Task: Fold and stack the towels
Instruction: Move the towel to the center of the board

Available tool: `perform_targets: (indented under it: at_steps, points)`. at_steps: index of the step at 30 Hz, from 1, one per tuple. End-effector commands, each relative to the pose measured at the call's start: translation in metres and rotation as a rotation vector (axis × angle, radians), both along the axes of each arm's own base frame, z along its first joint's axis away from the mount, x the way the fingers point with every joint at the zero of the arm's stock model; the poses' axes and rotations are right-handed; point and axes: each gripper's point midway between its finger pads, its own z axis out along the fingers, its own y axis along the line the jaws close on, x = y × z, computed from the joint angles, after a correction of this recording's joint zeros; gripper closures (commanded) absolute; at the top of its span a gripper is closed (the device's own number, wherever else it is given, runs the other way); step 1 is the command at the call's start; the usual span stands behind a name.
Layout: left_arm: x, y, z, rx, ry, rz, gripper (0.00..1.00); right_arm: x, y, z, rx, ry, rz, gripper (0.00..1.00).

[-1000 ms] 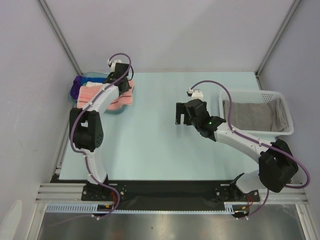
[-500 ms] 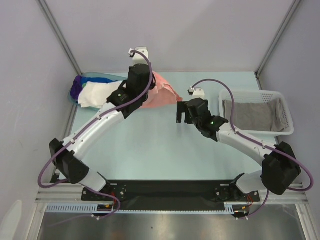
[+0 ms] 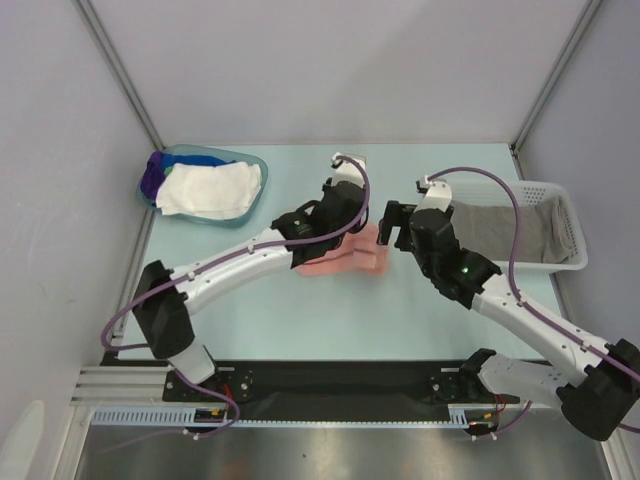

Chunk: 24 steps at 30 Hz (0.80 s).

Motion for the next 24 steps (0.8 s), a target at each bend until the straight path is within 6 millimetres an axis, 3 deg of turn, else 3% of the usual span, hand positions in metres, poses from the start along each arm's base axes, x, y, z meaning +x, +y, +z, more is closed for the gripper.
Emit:
perform_targets:
  at_steps: [1,6,7,9,10,12,13,16,19,24]
  points:
    - [0.02,0.0,0.01,-0.075,0.01,0.018,0.58,-0.005,-0.009,-0.008,0.004,0.005,-0.042,0.04]
    - [0.036,0.036,0.004,-0.123,0.068,0.083,0.64,-0.006,0.004,-0.044,-0.038,0.096,0.005,0.11]
    - [0.031,0.044,-0.01,-0.117,0.1,0.103,0.65,-0.006,0.007,-0.051,-0.043,0.114,0.007,0.13]
    - [0.021,0.056,-0.016,-0.136,0.118,0.114,0.65,-0.008,0.006,-0.076,-0.08,0.17,0.001,0.18]
    - [0.009,0.064,-0.042,-0.116,0.164,0.123,0.65,-0.011,0.005,-0.083,-0.088,0.185,-0.006,0.19]
    - [-0.002,0.074,-0.057,-0.127,0.19,0.132,0.64,-0.015,-0.003,-0.105,-0.11,0.222,-0.04,0.22]
    - [-0.013,0.082,-0.082,-0.115,0.238,0.144,0.64,-0.015,-0.007,-0.11,-0.116,0.231,-0.052,0.23]
    - [-0.03,0.097,-0.114,-0.129,0.303,0.153,0.64,-0.02,-0.019,-0.131,-0.129,0.271,-0.09,0.3]
    - [-0.038,0.109,-0.136,-0.135,0.329,0.163,0.62,-0.026,-0.029,-0.15,-0.137,0.314,-0.114,0.31]
    - [-0.039,0.117,-0.145,-0.15,0.322,0.161,0.56,-0.03,-0.035,-0.169,-0.098,0.357,-0.115,0.31]
